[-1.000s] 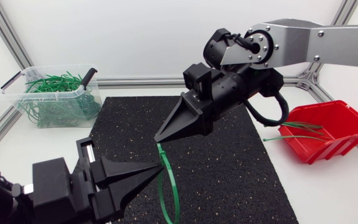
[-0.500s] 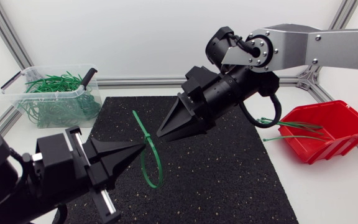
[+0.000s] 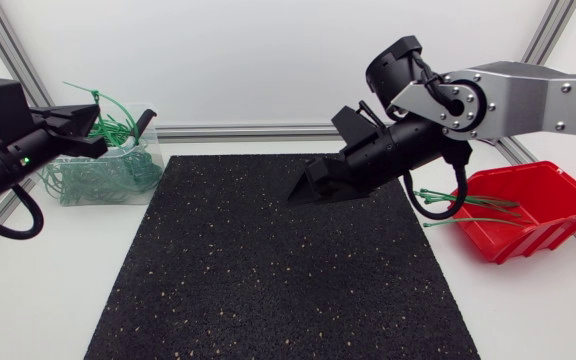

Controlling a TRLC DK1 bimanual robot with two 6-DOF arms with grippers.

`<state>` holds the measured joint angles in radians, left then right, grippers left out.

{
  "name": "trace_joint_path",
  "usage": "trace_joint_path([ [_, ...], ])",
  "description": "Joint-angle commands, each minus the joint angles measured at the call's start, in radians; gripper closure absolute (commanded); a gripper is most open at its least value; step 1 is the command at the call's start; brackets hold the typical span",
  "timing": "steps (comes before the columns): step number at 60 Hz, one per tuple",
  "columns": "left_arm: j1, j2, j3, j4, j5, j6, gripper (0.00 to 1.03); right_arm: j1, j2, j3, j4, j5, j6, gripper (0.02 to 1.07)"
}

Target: Take a green cable tie from the red box, thread the tail through the head to close it, then place it in the transparent bin on the left.

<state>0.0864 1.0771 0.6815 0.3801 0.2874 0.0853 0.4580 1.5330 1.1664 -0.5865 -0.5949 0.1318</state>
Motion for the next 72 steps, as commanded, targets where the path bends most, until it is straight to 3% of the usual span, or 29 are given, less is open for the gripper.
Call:
trace_joint_path([
  [1,0.096,0.086,0.125,0.031,0.009,-0.038,0.99,0.007,-0.073,-0.074,0.051,0.061,0.023,0.05],
  [7,0.181,0.188,0.254,0.033,-0.016,-0.081,0.99,0.010,-0.134,-0.125,0.096,0.132,0.023,0.05],
  [15,0.236,0.350,0.401,0.013,-0.093,-0.081,0.99,0.008,-0.194,-0.180,0.122,0.193,0.011,0.05],
  [32,0.280,0.725,0.673,-0.098,-0.261,-0.039,0.98,-0.019,-0.297,-0.290,0.159,0.271,-0.034,0.05],
  [35,0.282,0.762,0.691,-0.138,-0.269,-0.033,0.87,-0.024,-0.315,-0.310,0.160,0.288,-0.046,0.05],
  [42,0.271,0.802,0.684,-0.162,-0.333,0.004,0.26,-0.042,-0.356,-0.344,0.162,0.293,-0.055,0.05],
  [43,0.271,0.802,0.682,-0.162,-0.340,0.004,0.23,-0.045,-0.364,-0.349,0.162,0.294,-0.057,0.05],
  [44,0.268,0.797,0.676,-0.173,-0.346,0.004,0.14,-0.051,-0.378,-0.355,0.162,0.299,-0.061,0.05],
  [47,0.268,0.765,0.658,-0.211,-0.347,0.001,0.04,-0.062,-0.402,-0.364,0.162,0.307,-0.074,0.05],
  [52,0.257,0.666,0.589,-0.274,-0.344,-0.013,0.04,-0.094,-0.455,-0.382,0.166,0.359,-0.113,0.05],
  [72,0.170,0.359,0.282,-0.247,-0.344,-0.010,0.04,-0.285,-0.628,-0.534,0.284,0.392,-0.224,0.05],
])
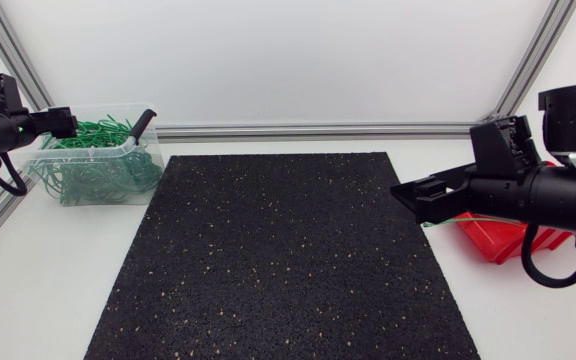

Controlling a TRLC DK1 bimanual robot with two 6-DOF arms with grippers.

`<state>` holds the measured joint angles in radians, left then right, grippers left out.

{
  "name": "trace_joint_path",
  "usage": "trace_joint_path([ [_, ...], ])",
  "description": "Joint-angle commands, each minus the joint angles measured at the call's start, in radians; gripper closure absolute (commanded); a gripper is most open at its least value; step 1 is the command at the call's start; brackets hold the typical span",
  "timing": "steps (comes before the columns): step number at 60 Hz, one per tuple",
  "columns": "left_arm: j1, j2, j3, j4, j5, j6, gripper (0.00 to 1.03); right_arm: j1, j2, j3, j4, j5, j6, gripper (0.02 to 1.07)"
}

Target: Take a green cable tie from the red box, thread the tail through the head to close it, then place it in the transparent bin on the left.

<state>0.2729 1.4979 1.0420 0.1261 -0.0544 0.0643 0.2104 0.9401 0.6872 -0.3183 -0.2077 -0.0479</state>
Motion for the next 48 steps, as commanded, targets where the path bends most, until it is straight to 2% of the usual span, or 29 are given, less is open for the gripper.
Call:
trace_joint_path([
  [1,-0.020,-0.071,-0.088,0.009,-0.001,0.011,0.04,-0.045,-0.043,-0.063,0.021,0.005,-0.049,0.05],
  [27,-0.144,-0.438,-0.401,0.007,-0.002,-0.006,0.04,-0.224,-0.253,-0.265,0.185,0.044,-0.139,0.05],
  [48,-0.196,-0.677,-0.585,-0.006,-0.002,-0.043,0.04,-0.233,-0.490,-0.404,0.256,0.117,-0.141,0.06],
])
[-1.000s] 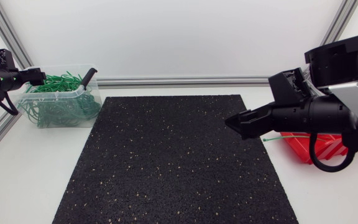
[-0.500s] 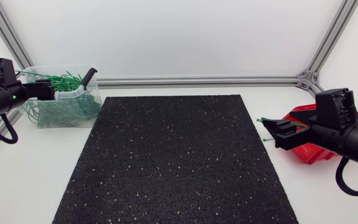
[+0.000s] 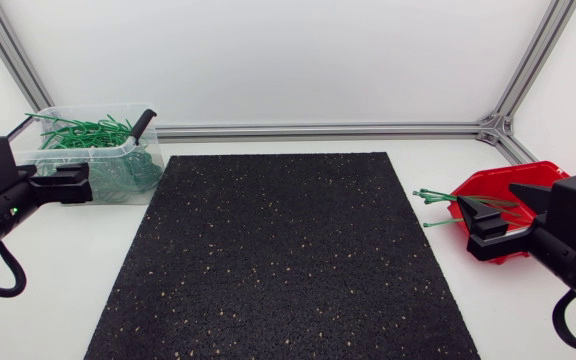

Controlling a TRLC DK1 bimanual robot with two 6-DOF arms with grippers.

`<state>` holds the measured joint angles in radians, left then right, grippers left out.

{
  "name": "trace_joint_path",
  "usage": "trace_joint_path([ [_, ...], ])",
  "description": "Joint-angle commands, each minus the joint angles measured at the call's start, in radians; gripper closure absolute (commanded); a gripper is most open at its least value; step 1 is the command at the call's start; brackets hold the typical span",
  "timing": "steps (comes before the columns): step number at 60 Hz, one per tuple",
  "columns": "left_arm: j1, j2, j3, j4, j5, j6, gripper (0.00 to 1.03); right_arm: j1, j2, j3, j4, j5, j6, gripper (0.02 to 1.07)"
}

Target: Take a green cable tie from the red box, thread the tail through the head to close it, then place it in the transparent bin on the left.

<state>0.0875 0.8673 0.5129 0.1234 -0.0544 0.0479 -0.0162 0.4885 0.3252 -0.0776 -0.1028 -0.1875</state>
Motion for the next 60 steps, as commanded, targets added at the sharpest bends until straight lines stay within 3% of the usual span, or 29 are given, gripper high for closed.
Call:
trace_joint_path([
  [1,-0.011,-0.054,-0.062,-0.004,-0.002,-0.029,0.04,-0.006,-0.046,-0.047,0.016,0.014,0.002,0.06],
  [24,-0.068,-0.373,-0.243,-0.050,-0.007,-0.052,0.04,0.004,-0.237,-0.167,0.043,0.052,0.082,0.06],
  [60,-0.080,-0.673,-0.407,-0.094,0.030,-0.050,0.04,0.016,-0.488,-0.325,0.078,0.103,0.187,0.06],
])
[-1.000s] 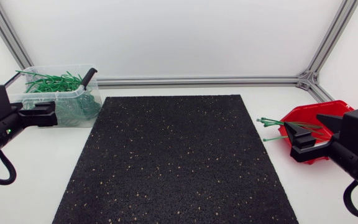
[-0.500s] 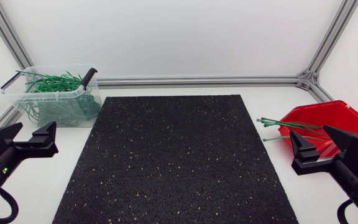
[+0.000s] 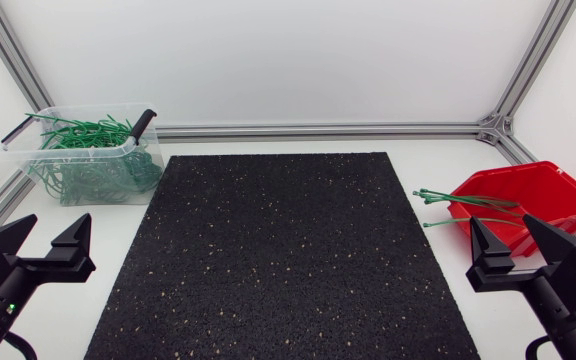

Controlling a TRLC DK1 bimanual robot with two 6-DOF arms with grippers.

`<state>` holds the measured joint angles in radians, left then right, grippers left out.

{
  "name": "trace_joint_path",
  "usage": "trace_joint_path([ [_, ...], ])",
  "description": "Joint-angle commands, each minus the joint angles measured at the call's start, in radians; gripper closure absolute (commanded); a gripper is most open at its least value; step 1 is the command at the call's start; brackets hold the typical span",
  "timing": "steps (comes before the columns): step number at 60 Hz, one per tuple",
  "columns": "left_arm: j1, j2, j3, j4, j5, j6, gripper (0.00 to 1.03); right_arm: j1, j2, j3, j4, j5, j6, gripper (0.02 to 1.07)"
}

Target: Take a green cable tie from the red box, thread the tail through the head to close it, then place it in the transparent bin on the left.

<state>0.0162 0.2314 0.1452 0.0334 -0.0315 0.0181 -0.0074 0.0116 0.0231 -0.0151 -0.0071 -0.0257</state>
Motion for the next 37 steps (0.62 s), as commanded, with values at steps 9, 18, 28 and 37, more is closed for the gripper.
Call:
trace_joint_path([
  [9,-0.011,-0.111,-0.080,-0.016,0.017,-0.019,0.04,0.007,-0.012,-0.023,0.015,0.007,0.026,0.06],
  [18,-0.014,-0.185,-0.120,-0.026,0.026,-0.019,0.04,0.007,-0.012,-0.023,0.015,0.007,0.026,0.06],
  [28,-0.016,-0.231,-0.145,-0.033,0.031,-0.018,0.04,0.007,-0.012,-0.023,0.015,0.007,0.026,0.06],
  [37,-0.016,-0.231,-0.145,-0.033,0.031,-0.018,0.04,0.007,-0.012,-0.023,0.015,0.007,0.026,0.06],
])
